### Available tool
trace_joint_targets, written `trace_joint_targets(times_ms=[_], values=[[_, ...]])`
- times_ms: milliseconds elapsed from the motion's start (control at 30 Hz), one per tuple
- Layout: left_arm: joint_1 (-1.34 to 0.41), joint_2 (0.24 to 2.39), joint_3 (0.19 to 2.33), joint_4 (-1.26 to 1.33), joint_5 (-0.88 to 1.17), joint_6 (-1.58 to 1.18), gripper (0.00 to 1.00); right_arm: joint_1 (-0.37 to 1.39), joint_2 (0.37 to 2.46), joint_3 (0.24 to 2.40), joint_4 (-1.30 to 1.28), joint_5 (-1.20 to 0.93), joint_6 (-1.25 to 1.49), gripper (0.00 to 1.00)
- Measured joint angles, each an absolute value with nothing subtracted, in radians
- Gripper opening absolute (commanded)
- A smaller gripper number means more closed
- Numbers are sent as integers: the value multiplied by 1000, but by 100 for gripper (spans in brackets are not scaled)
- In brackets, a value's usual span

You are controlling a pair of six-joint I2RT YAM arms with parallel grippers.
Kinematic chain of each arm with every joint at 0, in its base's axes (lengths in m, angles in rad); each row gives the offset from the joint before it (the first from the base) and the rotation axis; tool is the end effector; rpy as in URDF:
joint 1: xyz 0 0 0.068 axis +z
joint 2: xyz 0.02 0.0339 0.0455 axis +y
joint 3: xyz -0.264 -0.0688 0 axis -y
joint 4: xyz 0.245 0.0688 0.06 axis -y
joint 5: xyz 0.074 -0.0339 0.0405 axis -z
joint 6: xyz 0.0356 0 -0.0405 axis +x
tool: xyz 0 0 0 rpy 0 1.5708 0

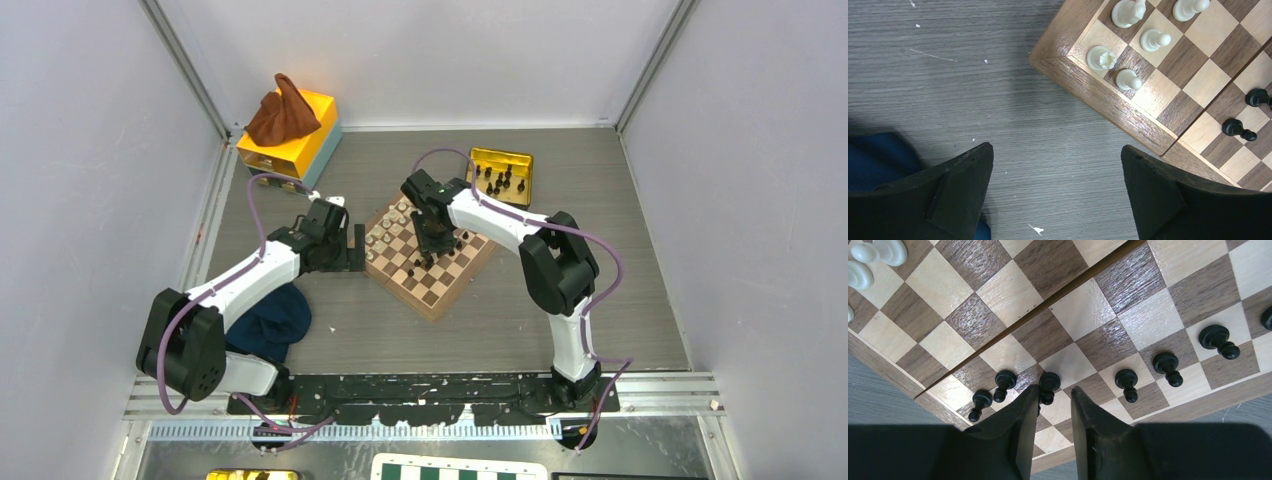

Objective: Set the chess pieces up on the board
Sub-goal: Pick up the chess piece from the chessboard.

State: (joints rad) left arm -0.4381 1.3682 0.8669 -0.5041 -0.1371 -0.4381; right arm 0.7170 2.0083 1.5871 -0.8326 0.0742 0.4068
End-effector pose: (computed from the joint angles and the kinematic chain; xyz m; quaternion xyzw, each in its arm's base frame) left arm 0.2458 -0.1098 0.2147 -0.0191 0.9581 -0.0585 0.2799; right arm 0.3139 0.2701 0.2032 -0.1467 0.9758 0.0530 0.1530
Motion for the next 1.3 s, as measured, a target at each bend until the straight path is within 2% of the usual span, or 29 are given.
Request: trace_joint_targets(times_ms=[300,400,1300], values=[[-438,1369,867,-504,-137,-438,99,717,2009,1587,-830,73,410,12],[-438,1369,867,-504,-137,-438,99,717,2009,1587,-830,74,410,8],[-438,1369,867,-502,-126,-438,99,717,1982,1571,-854,146,410,6]])
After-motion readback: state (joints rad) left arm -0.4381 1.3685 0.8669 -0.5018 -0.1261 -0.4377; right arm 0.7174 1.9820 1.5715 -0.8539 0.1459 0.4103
